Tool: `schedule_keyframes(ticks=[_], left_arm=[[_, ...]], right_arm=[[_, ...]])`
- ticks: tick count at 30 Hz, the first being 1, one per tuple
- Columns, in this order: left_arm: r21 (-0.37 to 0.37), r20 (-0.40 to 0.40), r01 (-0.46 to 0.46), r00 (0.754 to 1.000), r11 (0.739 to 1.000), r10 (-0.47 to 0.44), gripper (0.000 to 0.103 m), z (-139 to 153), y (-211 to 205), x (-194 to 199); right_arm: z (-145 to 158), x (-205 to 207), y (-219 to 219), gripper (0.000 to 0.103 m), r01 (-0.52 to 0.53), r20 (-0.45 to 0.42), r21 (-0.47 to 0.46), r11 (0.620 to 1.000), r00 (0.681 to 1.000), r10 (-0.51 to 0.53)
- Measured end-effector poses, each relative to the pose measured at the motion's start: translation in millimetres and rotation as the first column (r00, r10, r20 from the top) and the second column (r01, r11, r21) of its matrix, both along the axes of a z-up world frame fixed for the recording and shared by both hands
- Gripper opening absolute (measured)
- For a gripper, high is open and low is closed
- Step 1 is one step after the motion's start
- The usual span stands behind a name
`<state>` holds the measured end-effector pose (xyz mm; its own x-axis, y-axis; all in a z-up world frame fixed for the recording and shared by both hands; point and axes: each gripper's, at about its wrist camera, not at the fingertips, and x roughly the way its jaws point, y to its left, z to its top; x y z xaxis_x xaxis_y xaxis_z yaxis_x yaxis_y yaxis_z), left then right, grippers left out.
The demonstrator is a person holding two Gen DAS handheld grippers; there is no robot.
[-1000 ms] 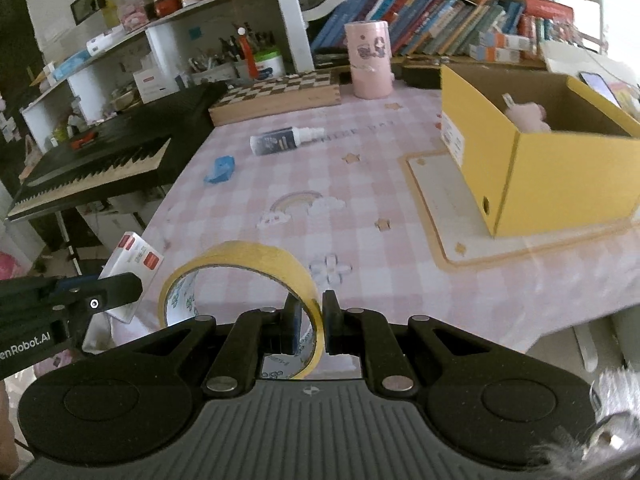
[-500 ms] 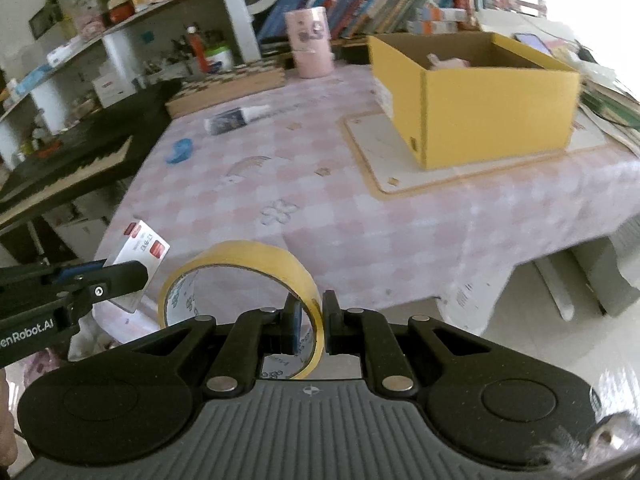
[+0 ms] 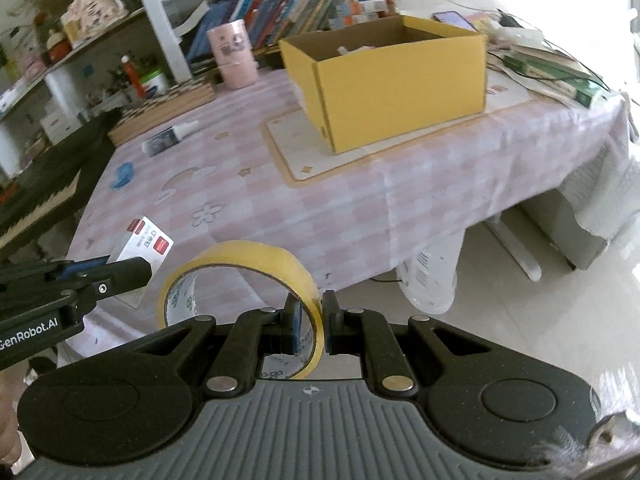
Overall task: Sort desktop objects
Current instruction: 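Carry the white-red box and tape roll with both grippers toward the yellow box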
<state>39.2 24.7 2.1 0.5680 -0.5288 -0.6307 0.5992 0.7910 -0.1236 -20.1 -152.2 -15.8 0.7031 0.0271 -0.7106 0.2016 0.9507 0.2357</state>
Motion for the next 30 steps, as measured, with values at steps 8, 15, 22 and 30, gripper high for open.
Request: schedule_keyframes(ticks=[8,15,22,30], left_arm=[[0.008,0.004,0.034,0.999,0.999,-0.035,0.013,1.7,-21.4,3.8],[0.003,0.000,0.033,0.999,0.999,-0.033,0.013,3.0,-36.7,12.9],[0.009,0.008,0.066,0.998,0.998,-0.066,0.013,3.7,-60.1,16.2],[0.010,-0.003,0.080,0.997,0.997,-0.080,0.013,2.1,-82.9,21.5]], right_arm=[[0.4,1.5,-16.7,0.010,0.022,0.000,0.000,1.000,1.000,-0.022],[2.0,6.9,-30.3,0.010,0.016,-0.003,-0.008,1.000,1.000,-0.016],[2.5,11.2,-52.3,0.010,0.033,-0.010,-0.008,0.999,0.999,-0.033],[1.5,12.8,-75.9,0.010,0.048,-0.021,-0.004,0.999,0.999,-0.048]])
